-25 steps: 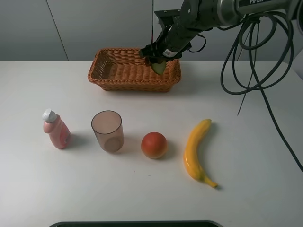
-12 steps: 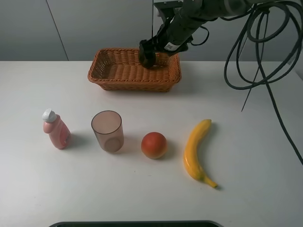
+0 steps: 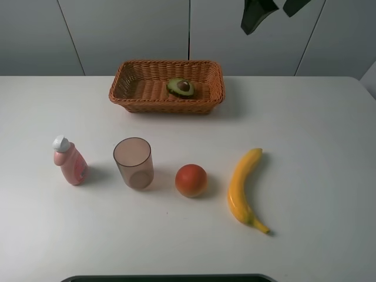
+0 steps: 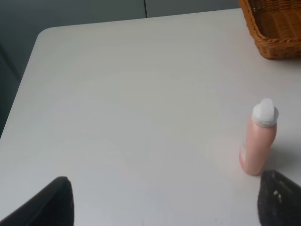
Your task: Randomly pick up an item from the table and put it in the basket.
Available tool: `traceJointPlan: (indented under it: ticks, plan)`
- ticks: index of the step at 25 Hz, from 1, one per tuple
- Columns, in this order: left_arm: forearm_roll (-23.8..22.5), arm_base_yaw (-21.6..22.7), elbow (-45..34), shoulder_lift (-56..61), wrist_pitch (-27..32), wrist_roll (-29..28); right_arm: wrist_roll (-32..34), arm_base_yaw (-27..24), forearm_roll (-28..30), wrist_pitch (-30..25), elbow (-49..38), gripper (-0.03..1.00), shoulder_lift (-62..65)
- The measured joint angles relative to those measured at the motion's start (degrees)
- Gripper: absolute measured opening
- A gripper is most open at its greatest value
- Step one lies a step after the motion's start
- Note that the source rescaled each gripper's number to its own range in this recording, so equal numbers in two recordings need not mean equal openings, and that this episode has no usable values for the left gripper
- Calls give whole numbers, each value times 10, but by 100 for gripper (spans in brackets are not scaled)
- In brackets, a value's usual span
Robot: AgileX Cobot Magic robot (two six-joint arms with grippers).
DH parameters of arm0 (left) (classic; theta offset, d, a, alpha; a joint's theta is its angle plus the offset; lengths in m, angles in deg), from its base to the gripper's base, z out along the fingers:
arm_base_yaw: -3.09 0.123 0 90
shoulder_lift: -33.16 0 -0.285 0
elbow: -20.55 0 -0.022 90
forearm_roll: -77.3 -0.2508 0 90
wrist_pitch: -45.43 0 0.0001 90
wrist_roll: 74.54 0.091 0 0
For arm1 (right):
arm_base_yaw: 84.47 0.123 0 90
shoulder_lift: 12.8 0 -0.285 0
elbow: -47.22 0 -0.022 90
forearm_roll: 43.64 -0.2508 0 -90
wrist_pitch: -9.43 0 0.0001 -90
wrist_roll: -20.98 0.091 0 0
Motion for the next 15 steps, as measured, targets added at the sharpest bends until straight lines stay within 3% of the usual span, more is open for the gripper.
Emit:
traceJointPlan:
  ticks: [7,15]
  plan:
    - [0,0,0,0,0,0,-4,-64,26,-10,-101,99,220]
    - [0,0,0,0,0,0,10,-97,60,-14,-275,99,468]
